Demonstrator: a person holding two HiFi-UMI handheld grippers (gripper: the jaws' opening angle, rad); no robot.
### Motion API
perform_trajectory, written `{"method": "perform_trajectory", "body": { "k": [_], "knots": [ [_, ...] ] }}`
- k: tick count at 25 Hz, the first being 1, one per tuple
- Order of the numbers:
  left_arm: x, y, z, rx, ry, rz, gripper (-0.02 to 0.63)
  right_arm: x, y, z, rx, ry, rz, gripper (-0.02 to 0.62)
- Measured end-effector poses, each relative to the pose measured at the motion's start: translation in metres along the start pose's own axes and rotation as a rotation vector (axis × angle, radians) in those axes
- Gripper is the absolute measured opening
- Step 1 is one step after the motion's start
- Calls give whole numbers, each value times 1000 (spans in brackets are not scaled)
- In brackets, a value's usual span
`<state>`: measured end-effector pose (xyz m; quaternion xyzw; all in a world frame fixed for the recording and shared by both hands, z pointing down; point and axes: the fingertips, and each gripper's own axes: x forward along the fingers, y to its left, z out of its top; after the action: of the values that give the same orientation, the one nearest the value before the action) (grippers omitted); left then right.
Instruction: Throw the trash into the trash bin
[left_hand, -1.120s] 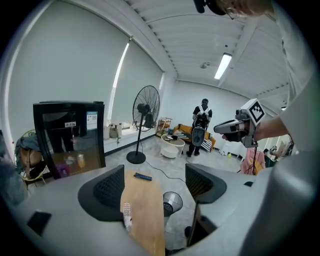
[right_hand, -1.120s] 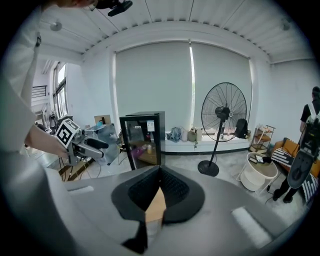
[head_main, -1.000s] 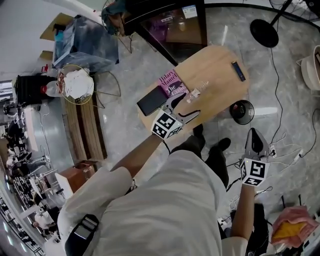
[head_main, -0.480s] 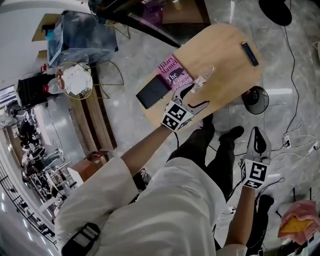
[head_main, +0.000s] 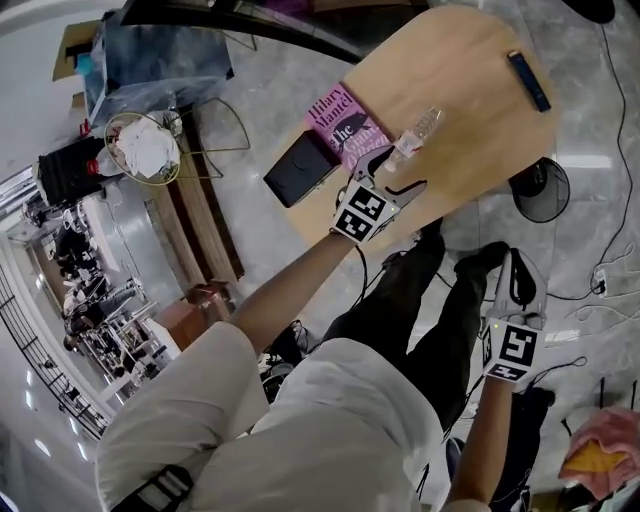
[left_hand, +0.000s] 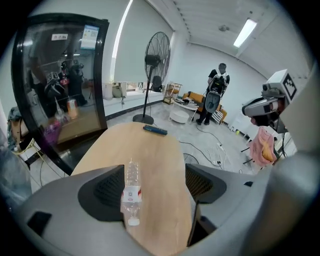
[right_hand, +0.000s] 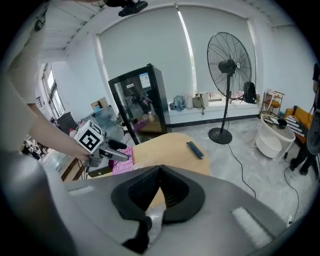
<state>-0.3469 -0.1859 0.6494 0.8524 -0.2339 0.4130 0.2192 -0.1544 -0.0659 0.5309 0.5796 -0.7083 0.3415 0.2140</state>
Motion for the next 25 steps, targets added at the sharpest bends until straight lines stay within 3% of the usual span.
{"method": "perform_trajectory", "body": {
  "k": [16, 23, 24, 25],
  "knots": [
    [112, 63, -114, 28, 256, 133, 367, 80, 14, -85, 70, 52, 79, 11],
    [133, 78, -132, 71, 285, 172, 360, 102, 15, -108, 74, 49, 107, 11],
    [135, 79, -134, 79, 285, 169, 312, 105, 15, -111, 79, 48, 107, 11],
    [137, 79, -134, 82, 283, 165, 307, 108, 14, -114, 84, 46, 106, 11]
  ]
}}
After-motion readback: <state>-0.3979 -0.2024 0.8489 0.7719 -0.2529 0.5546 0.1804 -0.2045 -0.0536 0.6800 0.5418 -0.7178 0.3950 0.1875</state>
